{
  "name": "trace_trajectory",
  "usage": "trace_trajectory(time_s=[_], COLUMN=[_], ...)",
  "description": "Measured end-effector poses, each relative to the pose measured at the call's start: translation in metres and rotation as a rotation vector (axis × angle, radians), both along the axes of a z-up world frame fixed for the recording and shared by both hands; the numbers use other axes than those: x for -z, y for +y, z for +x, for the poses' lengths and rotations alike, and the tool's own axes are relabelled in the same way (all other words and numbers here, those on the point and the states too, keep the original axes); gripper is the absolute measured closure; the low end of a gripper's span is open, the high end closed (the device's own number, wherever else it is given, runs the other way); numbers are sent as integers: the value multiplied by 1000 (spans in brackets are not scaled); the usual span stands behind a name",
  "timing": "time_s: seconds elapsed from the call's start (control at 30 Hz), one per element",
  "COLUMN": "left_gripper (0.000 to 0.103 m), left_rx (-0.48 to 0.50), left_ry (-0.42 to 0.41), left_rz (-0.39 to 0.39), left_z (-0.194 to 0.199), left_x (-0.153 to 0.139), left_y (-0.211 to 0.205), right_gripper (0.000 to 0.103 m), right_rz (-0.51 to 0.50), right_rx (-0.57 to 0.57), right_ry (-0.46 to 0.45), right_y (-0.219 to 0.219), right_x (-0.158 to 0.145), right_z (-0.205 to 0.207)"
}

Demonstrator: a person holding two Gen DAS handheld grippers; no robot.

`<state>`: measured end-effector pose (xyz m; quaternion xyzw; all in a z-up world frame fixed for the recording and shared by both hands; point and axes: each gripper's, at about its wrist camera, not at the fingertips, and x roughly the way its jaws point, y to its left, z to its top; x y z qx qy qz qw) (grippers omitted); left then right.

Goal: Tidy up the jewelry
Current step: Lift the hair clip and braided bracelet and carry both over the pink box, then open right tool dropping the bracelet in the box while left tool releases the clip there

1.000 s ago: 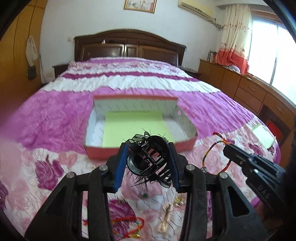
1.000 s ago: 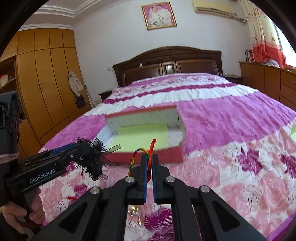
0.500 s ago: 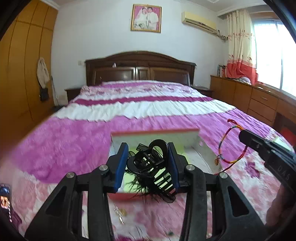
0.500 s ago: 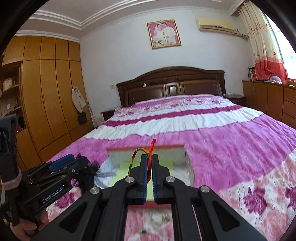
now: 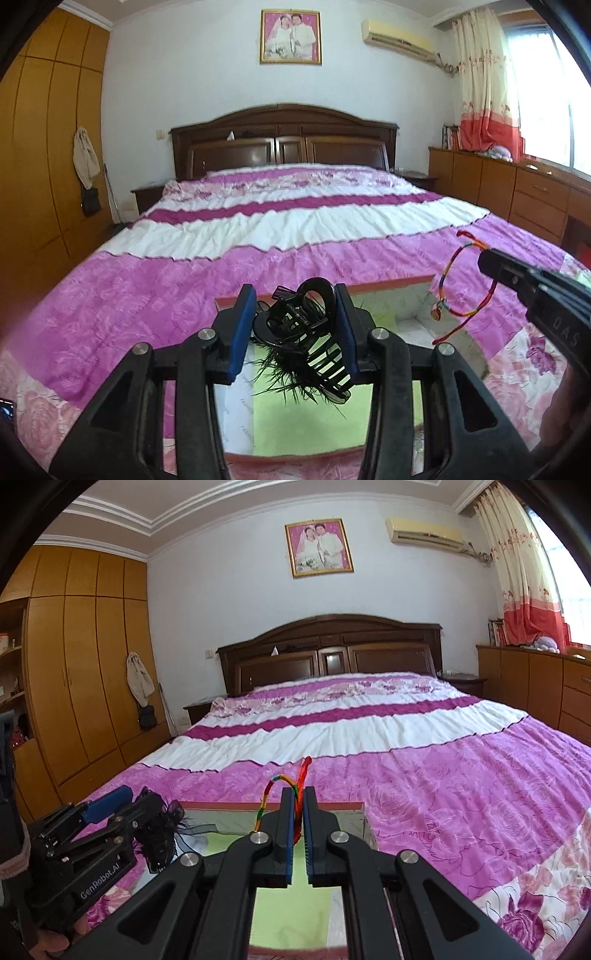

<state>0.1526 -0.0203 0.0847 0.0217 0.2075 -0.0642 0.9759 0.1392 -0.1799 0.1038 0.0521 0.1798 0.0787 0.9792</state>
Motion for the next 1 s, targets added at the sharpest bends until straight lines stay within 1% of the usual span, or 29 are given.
trace_trajectory(time_s=[0.1, 0.17, 0.33, 0.5, 0.63, 0.77, 0.8, 0.87, 0.9, 0.93, 1.0], left_gripper=[69, 69, 69, 69, 68, 68, 67, 63, 59, 55, 52], left_rx=[-9, -10, -33, -50, -54, -36, -35, -36, -38, -38, -35], left_ry=[36, 75, 189, 308, 325, 355, 359, 367, 370, 372, 374], left_rz=[14, 6, -11, -4, 24, 0, -2, 3, 7, 9, 9], left_z=[12, 24, 50, 66, 66, 68, 69, 70, 70, 71, 68], left_x=[13, 21, 44, 68, 74, 75, 75, 76, 76, 76, 75], left_y=[-2, -1, 2, 3, 1, -1, -1, -2, -3, -3, -2], right_gripper=[97, 97, 97, 97, 97, 97, 96, 86, 76, 69, 68], right_rz=[-3, -1, -25, -57, -65, -54, -47, -37, -30, -23, -9], right_rx=[8, 12, 23, 30, 37, 40, 41, 44, 45, 44, 39], right_ry=[44, 87, 174, 268, 338, 378, 385, 395, 397, 397, 392], right_y=[-4, -7, -9, -8, -10, -12, -13, -14, -15, -16, -16], right_x=[11, 21, 44, 67, 84, 93, 94, 95, 95, 95, 92], right_z=[19, 33, 57, 76, 86, 89, 89, 89, 89, 88, 86])
